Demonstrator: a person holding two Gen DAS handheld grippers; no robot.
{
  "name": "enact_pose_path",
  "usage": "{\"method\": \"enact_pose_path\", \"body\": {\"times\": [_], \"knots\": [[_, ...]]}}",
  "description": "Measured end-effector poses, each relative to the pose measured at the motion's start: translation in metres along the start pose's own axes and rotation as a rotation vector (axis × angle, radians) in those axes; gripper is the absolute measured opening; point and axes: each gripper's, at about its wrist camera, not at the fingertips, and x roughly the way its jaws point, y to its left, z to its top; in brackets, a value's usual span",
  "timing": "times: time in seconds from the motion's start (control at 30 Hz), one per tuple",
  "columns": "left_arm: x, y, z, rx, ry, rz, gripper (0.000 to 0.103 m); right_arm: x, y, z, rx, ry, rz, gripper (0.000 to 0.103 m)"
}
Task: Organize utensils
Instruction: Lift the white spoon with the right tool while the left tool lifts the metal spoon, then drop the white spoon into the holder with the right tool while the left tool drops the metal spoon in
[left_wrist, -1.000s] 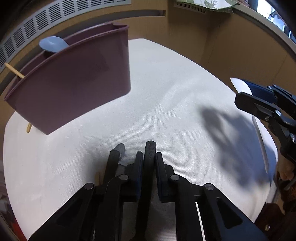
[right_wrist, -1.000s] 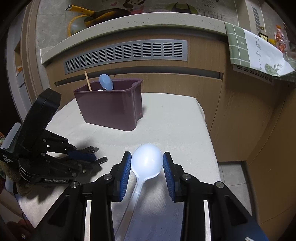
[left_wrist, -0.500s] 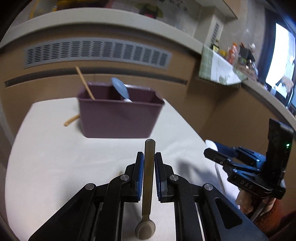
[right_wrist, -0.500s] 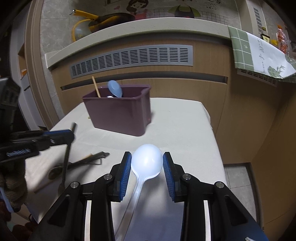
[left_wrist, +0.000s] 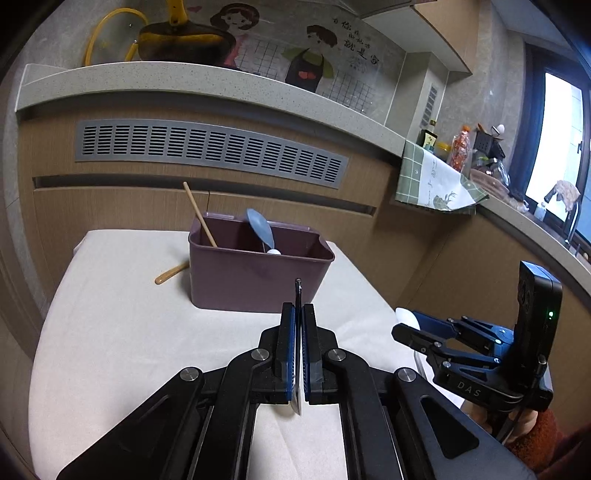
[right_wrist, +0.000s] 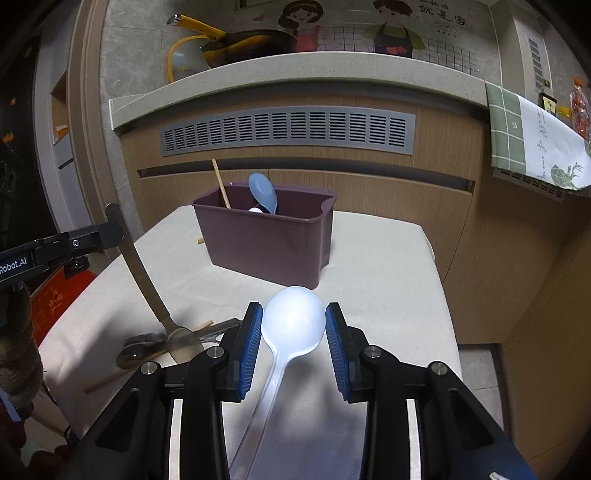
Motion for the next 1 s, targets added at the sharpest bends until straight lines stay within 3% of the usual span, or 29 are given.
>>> {"method": "enact_pose_path", "body": {"times": [0.3, 0.4, 0.53, 0.63, 0.73, 0.8, 1.0], "knots": [[-0.006, -0.001, 0.013, 0.016, -0.037, 0.022, 0.003, 0.0, 0.002, 0.005, 0.003, 0.001, 0.006, 0.031], [-0.015, -0.007, 0.04, 0.062, -0.107, 0.052, 0.003, -0.001, 0.002, 0.017, 0.003, -0.024, 0.006, 0.031], [-0.03, -0.014, 0.103, 0.137, -0.259, 0.094, 0.003, -0.027, 0.003, 0.081, -0.026, -0.212, 0.041, 0.031], [-0.025, -0.006, 0.14, 0.119, -0.315, 0.11, 0.003, -0.035, 0.001, 0.135, -0.027, -0.346, 0.108, 0.031], [-0.01, 0.007, 0.155, 0.104, -0.332, 0.126, 0.003, -0.017, -0.005, 0.162, 0.005, -0.413, 0.162, 0.032], [0.004, 0.018, 0.158, 0.088, -0.308, 0.129, 0.003, 0.003, -0.009, 0.165, 0.018, -0.462, 0.125, 0.032], [0.049, 0.05, 0.148, 0.033, -0.222, 0.102, 0.003, 0.078, -0.015, 0.162, -0.03, -0.392, -0.001, 0.032]]}}
